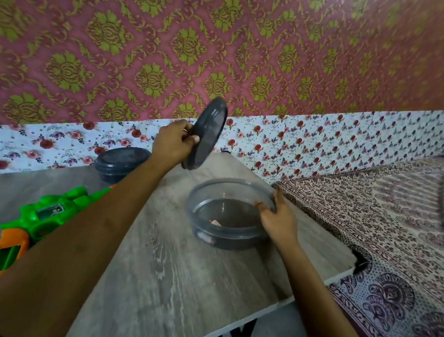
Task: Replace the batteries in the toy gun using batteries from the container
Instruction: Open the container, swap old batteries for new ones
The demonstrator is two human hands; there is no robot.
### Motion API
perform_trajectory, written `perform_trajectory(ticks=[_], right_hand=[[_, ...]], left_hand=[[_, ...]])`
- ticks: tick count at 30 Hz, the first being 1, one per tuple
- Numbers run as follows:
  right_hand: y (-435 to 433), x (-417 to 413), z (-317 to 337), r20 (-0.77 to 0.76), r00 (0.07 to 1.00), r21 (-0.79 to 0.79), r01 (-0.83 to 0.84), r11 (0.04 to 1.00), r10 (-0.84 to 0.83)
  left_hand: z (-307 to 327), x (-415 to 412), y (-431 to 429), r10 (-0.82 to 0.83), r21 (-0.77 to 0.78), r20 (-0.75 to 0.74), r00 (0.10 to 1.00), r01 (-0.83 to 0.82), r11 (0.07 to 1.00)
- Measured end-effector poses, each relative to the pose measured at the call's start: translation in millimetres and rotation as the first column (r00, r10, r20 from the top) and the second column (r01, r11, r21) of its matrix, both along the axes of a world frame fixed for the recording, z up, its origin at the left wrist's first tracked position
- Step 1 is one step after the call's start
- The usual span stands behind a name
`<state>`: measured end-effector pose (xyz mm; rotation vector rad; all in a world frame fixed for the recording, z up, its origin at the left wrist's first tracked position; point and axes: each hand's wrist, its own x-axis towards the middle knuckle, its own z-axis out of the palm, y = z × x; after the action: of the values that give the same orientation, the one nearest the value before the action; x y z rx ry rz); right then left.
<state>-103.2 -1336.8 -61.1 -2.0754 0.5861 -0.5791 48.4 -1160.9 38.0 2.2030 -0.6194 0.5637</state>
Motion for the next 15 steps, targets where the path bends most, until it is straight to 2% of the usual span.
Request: perform_trajectory(ticks=[1,3,5,7,9,11,15], right_hand=[[4.9,-3.5,0.8,-0.003,1.000,0.010,-0.007,1.000,0.007],[13.1,-11.1,1.2,-0.002,0.999,0.009,-0.034,0.999,0.034],[22.6,-20.9,3.0,0.007,0.998,0.008,-0.063,0.998,0.063],[32.4,-30.4,2.8,0.015,0.997,0.020,-0.081,0.997,0.080],[41.8,-38.0,0.3,0.026,0.997,0.062,-0.080,0.995,0.078],[50.9,-44.9,-1.9,0.051,0.996,0.103,-0.077,0.992,0.072],[69.0,-59.3,-4.8,0.115,0.990,0.161,-0.103,0.981,0.085]], left_hand=[[4.4,-9.5,4.7,-0.063,-0.141,-0.048,0.997,0.055,0.989],[6.6,-28.6,12.9,-0.194,-0.403,-0.157,0.968,0.116,0.908],[3.8,-46.1,26.9,-0.264,-0.608,-0.247,0.932,0.063,0.792],[-5.1,-56.8,46.9,-0.311,-0.747,-0.353,0.882,-0.065,0.662],[-20.5,-62.1,69.1,-0.384,-0.807,-0.435,0.815,-0.163,0.568],[-37.8,-69.2,88.2,-0.444,-0.824,-0.487,0.752,-0.227,0.520],[-60.8,-96.9,113.5,-0.515,-0.780,-0.581,0.630,-0.250,0.574]])
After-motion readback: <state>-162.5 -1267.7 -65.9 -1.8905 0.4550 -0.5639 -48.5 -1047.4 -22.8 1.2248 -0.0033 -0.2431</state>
